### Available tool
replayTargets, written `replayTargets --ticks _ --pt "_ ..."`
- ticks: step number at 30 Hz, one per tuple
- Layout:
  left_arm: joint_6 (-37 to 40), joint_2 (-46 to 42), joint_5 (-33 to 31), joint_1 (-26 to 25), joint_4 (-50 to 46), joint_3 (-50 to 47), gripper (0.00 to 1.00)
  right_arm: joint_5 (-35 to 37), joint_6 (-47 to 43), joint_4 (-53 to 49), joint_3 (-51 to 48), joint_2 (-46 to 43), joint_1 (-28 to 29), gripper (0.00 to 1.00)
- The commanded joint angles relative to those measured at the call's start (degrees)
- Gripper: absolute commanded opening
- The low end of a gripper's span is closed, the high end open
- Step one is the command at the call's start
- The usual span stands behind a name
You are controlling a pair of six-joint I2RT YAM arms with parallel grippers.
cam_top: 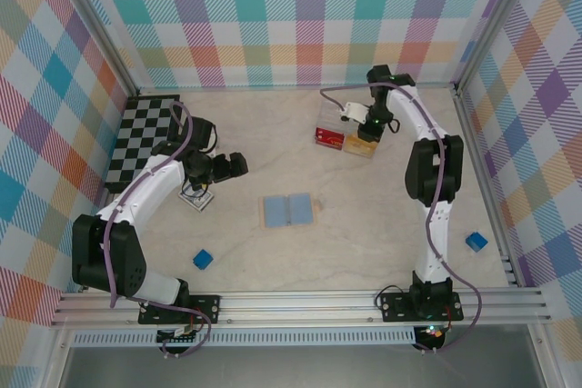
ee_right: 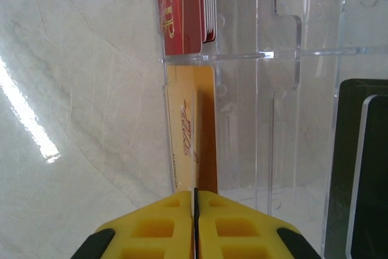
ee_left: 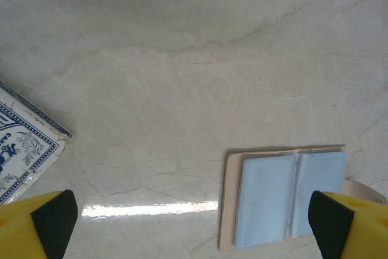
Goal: Take the credit cards out of the card holder
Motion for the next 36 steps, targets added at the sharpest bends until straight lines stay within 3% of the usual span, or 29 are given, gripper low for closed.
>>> replayTargets --ticks 1,14,21,29,32,36 --pt "1.09 -0.03 0.59 0.71 -1.69 1.71 1.00 0.90 -1.59 -1.31 2.40 1.54 0.65 0.11" --pt "1.06 0.32 0.57 0.80 -2.48 1.98 1.00 0.70 0.41 -2.22 6.98 3.83 1.67 0.19" --pt "0.26 -0.11 1.90 0.80 -2.06 1.15 1.00 -5.57 8.61 -2.45 6.55 -2.40 1.84 0.23" --pt "-4.59 -1.49 9.90 0.71 2.33 -3.69 1.00 -11.21 31.28 8.60 -13.19 -20.59 5.82 0.27" --pt "-6.74 -2.11 12.79 0.30 4.00 -5.75 1.00 -16.91 38.84 12.33 -22.41 -28.21 9.52 0.29" --pt "-9.63 -2.93 15.33 -1.16 7.63 -8.98 0.99 -14.02 51.21 17.21 -32.53 -36.25 17.05 0.31"
